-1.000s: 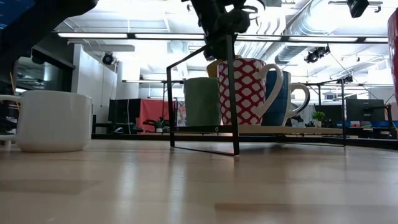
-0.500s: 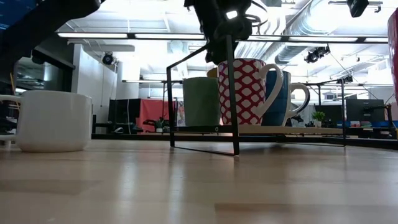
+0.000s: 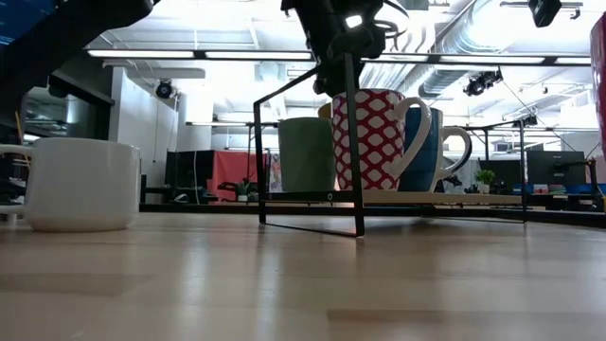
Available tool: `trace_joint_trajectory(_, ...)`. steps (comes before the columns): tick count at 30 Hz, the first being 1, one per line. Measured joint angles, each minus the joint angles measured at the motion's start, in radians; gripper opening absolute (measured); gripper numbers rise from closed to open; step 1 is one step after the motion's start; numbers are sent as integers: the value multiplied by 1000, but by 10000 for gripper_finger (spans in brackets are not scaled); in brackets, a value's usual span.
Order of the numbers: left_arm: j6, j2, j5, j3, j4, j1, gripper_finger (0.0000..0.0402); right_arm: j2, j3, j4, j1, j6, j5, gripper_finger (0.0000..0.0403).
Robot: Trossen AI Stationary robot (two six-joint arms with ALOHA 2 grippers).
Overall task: Place coffee mugs
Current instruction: Put the yellow mug on the shelf
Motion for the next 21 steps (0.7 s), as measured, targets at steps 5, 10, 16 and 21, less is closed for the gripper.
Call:
trace_joint_trajectory(5,25,0,0,0,-1,0,8,0,0,-5,0,0,0,124)
trace_joint_trajectory(10,11,0,1,1,-4,0,8,0,0,-5,0,0,0,124)
trace_joint_trajectory(16,25,0,15,1,-36,-10,8,0,0,-5,0,-3,-1,124)
trace_joint_trajectory(21,19,5,16,2,-30,-10,8,0,0,-5,0,-8,-1,124)
